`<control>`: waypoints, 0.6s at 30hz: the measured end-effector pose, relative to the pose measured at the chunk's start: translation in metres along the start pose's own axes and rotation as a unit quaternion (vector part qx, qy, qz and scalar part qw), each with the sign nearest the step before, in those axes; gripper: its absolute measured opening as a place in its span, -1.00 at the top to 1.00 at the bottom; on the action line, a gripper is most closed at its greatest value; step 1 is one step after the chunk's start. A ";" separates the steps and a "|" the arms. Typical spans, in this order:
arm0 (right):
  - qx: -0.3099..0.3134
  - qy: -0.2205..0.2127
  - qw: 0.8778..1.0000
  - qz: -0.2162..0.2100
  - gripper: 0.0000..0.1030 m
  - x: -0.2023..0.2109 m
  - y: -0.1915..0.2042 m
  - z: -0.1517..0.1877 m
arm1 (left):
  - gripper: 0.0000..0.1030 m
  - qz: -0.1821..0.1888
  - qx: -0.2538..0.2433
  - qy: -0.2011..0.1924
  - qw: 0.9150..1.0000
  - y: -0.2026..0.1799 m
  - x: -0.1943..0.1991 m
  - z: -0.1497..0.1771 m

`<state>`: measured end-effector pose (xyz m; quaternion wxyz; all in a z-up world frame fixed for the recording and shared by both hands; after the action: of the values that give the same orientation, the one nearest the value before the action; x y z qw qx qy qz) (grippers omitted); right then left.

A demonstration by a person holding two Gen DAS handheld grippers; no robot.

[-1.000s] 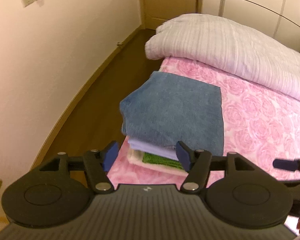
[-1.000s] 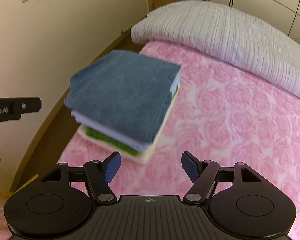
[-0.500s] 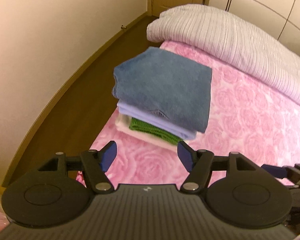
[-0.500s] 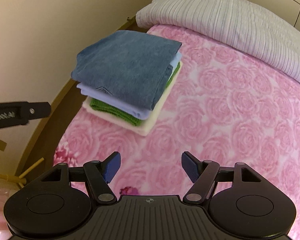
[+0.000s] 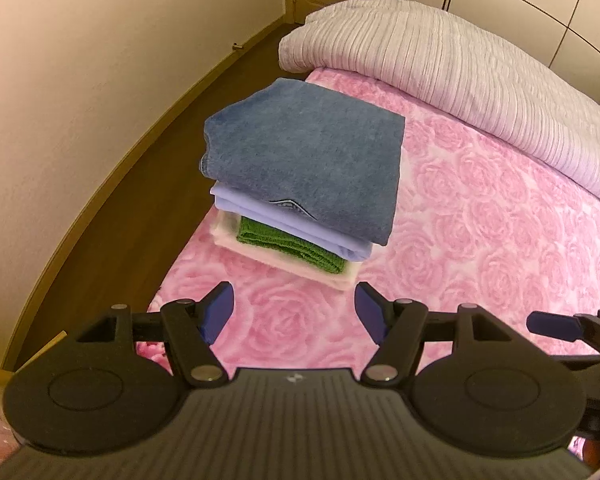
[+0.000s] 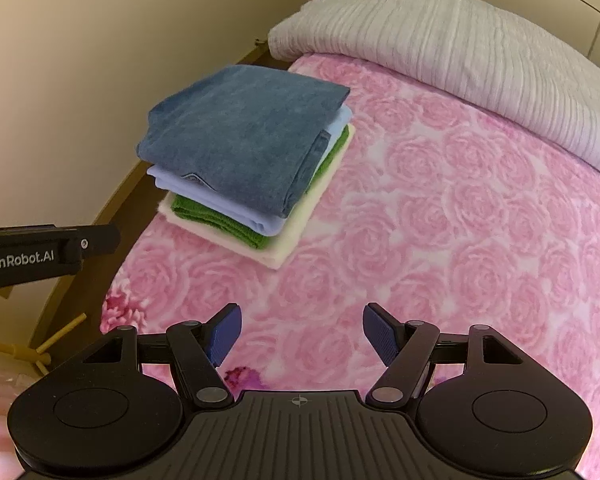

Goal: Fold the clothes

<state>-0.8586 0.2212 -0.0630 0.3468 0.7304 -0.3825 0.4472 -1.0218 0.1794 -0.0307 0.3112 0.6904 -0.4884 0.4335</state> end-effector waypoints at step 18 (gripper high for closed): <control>0.161 0.005 0.985 -0.055 -0.38 0.030 -0.101 0.011 | -0.23 -0.071 0.165 0.004 0.984 -0.117 0.036 0.070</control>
<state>-0.7576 0.2514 -0.0558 0.2507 0.7943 -0.2632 0.4868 -0.8855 0.1435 -0.0294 0.2246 0.7636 -0.3589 0.4876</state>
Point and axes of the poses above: each gripper's, at about its wrist camera, not at the fingertips, and x roughly against the way its jaws point, y to its left, z to its underside, the point moved 3 cm from there along -x, roughly the way its jaws point, and after that the axes turned 5 degrees about y, right-handed, at the moved point
